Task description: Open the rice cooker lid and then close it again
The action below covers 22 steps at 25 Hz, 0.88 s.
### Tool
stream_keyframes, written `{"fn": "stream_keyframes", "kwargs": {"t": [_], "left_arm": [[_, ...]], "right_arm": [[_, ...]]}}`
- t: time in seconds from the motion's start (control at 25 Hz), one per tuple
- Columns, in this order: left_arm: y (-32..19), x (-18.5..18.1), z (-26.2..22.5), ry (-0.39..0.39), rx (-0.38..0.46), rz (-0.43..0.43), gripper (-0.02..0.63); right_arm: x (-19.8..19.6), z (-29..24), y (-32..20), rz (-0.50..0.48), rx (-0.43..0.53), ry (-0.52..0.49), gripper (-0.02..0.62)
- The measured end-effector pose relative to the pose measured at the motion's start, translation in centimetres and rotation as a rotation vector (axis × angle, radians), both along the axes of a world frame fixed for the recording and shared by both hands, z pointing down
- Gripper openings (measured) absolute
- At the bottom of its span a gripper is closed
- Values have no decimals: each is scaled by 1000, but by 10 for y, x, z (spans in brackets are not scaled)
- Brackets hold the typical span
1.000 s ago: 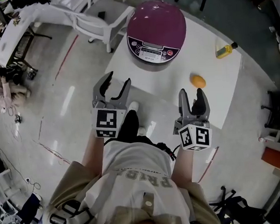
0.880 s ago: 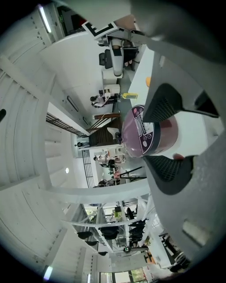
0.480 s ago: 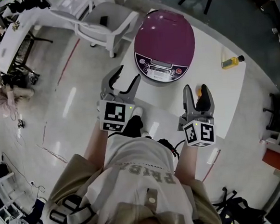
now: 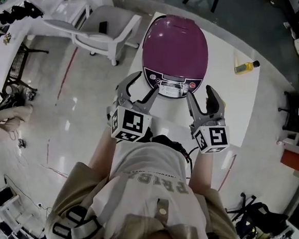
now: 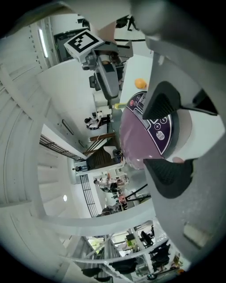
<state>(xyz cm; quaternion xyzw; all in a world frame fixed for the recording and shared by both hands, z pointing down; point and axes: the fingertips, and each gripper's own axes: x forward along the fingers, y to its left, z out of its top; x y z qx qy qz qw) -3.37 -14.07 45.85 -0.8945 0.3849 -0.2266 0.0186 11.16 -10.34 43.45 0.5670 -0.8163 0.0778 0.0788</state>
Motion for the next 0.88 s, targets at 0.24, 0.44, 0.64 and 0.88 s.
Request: {"fn": "stream_keyframes", "kwargs": {"t": [0.24, 0.44, 0.64, 0.88], "left_arm": [[9, 17, 15, -124, 6, 154, 320], [17, 32, 25, -251, 28, 279, 344], [33, 46, 36, -335, -13, 412, 407], [37, 59, 46, -455, 16, 487, 416]], "right_arm": [[-21, 14, -5, -119, -76, 81, 264], [-37, 24, -5, -231, -125, 161, 264], [-54, 33, -4, -364, -161, 277, 273], [-65, 50, -1, -505, -205, 453, 281]]}}
